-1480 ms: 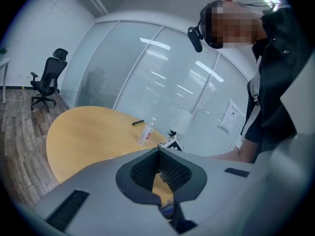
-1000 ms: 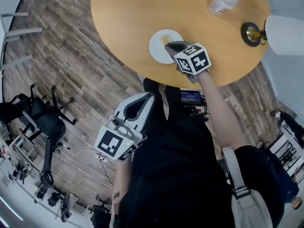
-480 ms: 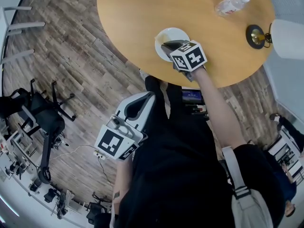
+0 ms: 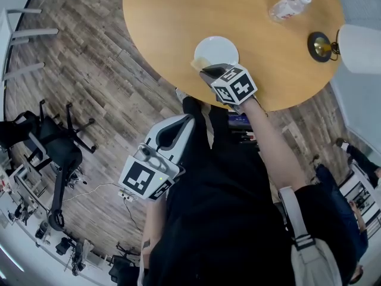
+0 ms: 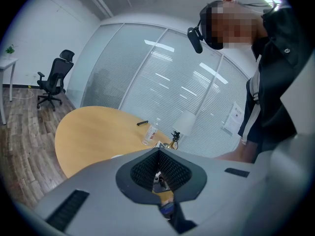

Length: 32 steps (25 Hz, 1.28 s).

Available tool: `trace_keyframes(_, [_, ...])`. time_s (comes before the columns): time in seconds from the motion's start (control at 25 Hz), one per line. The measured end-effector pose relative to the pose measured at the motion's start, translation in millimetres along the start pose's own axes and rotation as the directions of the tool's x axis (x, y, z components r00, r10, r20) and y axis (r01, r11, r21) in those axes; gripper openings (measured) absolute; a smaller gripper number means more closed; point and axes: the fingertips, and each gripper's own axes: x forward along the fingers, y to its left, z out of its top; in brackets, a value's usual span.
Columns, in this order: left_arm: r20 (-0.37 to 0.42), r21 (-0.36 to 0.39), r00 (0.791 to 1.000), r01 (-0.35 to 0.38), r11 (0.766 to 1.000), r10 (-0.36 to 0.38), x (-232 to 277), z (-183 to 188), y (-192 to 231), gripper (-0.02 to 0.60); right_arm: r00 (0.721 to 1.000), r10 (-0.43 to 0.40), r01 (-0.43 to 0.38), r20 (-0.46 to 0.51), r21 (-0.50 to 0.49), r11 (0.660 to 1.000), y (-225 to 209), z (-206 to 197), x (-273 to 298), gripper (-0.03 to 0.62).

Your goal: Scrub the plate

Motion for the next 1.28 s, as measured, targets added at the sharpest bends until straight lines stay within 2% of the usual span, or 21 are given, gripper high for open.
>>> trace_keyframes(0.28, [-0.015, 0.012, 0.999, 0.030, 0.999, -0.030, 8, -1, -9, 0.012, 1.000, -0.003, 0.003, -0.010, 0.016, 1.000, -2, -23, -15, 0.026])
trace_keyframes(0.64, [-0.028, 0.022, 0.998, 0.050, 0.998, -0.050, 20, 0, -14, 0.012, 0.998, -0.057, 0.057, -0.003, 0.039, 0.998, -25, -38, -39, 0.026])
trace_keyframes(1.0, [-0.036, 0.030, 0.997, 0.064, 0.997, -0.063, 27, 4, -18, 0.012, 0.990, -0.137, 0.134, 0.034, 0.081, 0.988, -63, -31, -63, 0.025])
trace_keyframes(1.28, [-0.042, 0.026, 0.997, 0.059, 0.998, -0.058, 29, 2, -18, 0.012, 0.985, -0.166, 0.163, 0.042, 0.065, 0.984, -87, -13, -65, 0.026])
